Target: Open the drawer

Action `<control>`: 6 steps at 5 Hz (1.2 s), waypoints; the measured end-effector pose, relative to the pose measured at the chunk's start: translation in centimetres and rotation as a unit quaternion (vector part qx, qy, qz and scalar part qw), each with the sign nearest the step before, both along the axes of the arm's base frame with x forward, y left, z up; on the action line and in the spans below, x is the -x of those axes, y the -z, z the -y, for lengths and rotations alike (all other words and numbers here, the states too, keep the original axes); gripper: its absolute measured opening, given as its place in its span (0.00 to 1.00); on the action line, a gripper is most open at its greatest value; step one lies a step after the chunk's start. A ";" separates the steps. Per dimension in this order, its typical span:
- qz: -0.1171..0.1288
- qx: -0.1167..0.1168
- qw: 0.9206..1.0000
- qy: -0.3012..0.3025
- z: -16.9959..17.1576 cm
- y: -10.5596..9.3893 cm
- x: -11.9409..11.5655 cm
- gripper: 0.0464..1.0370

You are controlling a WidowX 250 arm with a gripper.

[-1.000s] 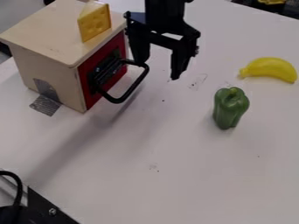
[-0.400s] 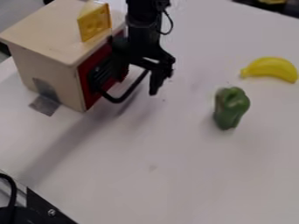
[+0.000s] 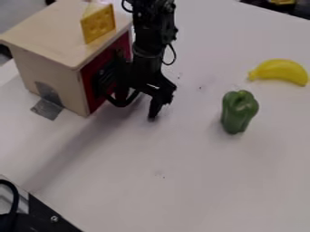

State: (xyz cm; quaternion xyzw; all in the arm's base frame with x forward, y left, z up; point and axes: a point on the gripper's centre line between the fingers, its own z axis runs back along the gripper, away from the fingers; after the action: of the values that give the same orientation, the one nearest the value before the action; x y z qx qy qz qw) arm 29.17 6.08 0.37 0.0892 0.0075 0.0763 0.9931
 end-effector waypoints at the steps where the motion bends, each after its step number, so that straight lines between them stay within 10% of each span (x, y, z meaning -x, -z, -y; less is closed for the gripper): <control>1: 0.009 0.002 1.000 -0.002 0.0 0.2 -0.2 0.63; 3: 0.053 0.017 0.998 0.009 0.4 -2.7 -0.3 0.12; 6: 0.043 0.086 0.995 0.036 2.8 -1.7 -0.8 0.06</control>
State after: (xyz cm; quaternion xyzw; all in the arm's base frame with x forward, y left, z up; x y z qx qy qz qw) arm 29.99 3.26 2.02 0.0000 -0.0323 0.0435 0.9985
